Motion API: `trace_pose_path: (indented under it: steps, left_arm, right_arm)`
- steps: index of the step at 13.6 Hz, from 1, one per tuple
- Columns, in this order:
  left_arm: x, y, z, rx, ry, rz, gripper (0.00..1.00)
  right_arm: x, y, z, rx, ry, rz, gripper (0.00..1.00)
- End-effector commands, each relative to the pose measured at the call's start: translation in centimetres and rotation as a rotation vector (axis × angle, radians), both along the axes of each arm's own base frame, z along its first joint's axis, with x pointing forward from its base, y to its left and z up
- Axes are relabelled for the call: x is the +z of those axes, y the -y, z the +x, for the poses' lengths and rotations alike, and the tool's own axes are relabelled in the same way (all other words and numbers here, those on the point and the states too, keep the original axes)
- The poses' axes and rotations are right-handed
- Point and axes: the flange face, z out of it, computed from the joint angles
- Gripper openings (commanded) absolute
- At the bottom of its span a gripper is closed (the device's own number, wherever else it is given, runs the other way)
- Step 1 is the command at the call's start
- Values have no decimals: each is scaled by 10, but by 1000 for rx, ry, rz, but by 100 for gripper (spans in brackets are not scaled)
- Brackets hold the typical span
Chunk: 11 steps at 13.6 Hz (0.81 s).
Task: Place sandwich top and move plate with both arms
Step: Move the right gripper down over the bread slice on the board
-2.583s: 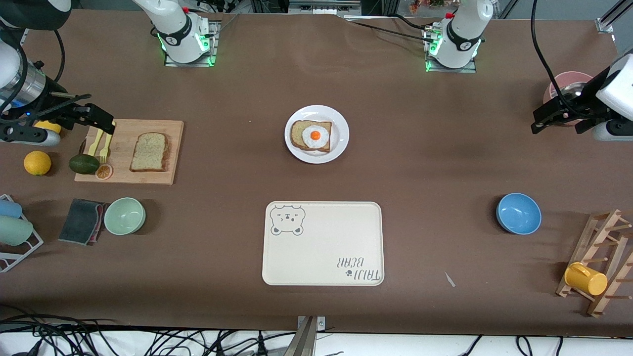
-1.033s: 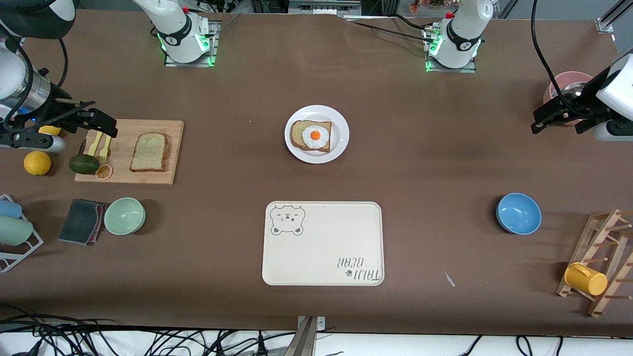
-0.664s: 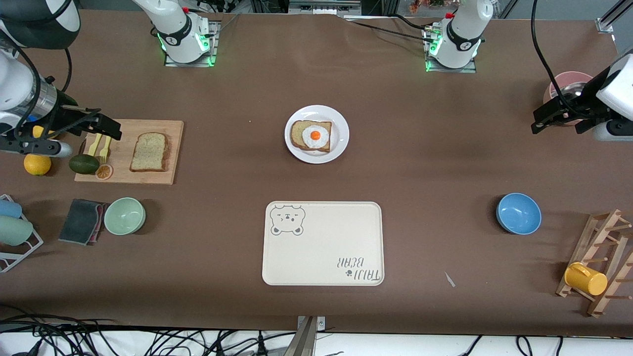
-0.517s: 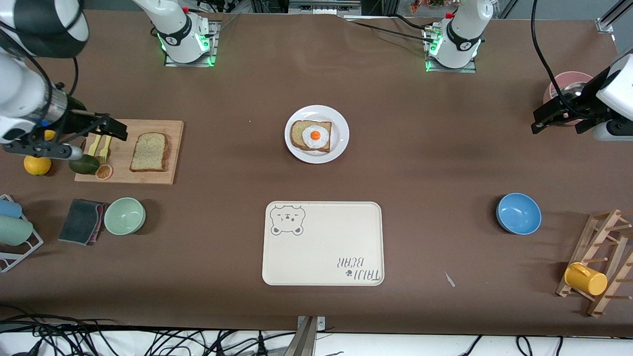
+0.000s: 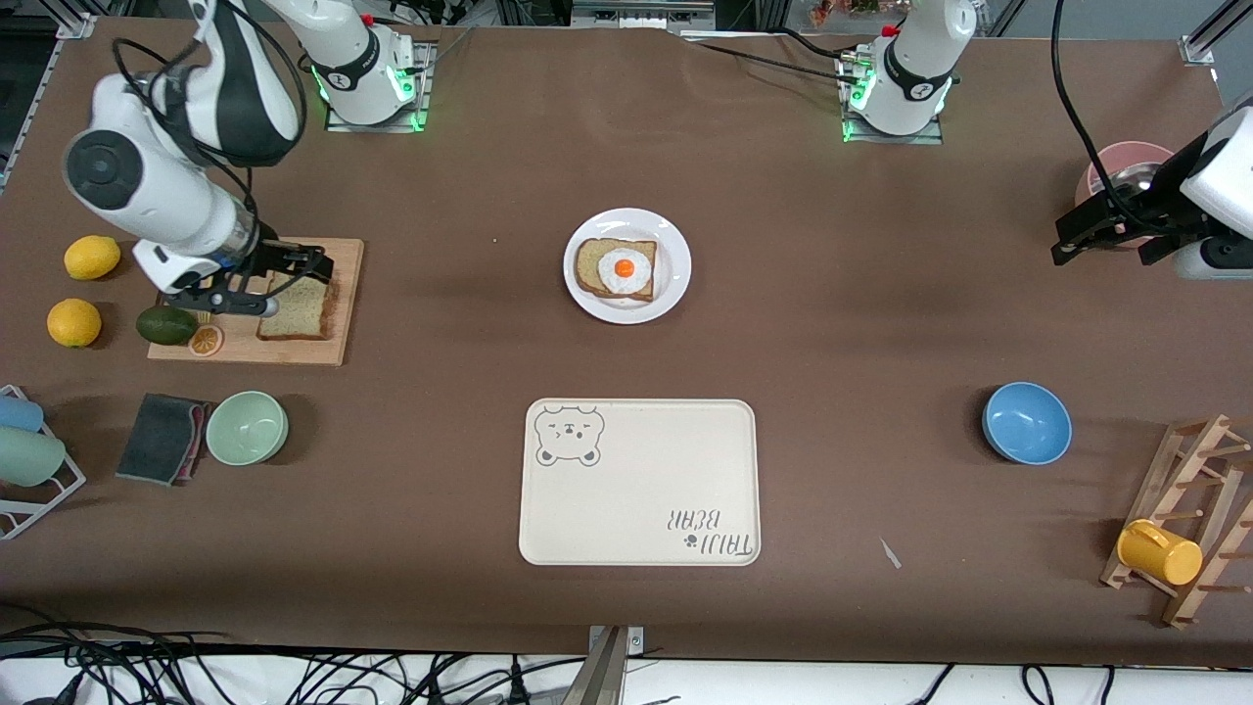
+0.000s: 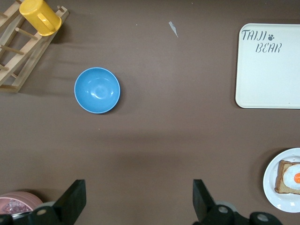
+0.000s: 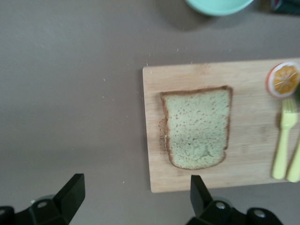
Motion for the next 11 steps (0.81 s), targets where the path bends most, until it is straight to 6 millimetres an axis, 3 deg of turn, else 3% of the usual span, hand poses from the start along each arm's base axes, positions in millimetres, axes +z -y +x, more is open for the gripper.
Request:
trace_pose_path:
  steps: [1, 5, 8, 11]
  left_arm:
    - [5, -1, 0, -12, 9, -20, 100]
    - [5, -1, 0, -10, 9, -20, 100]
    - [5, -1, 0, -10, 8, -20, 100]
    - [5, -3, 0, -7, 8, -21, 100]
  right_arm:
    - [-38, 1, -14, 18, 6, -37, 98]
    - [-106, 1, -13, -36, -8, -204, 96]
    - [-123, -1, -14, -41, -10, -198, 87]
    - [-128, -1, -14, -38, -20, -198, 67]
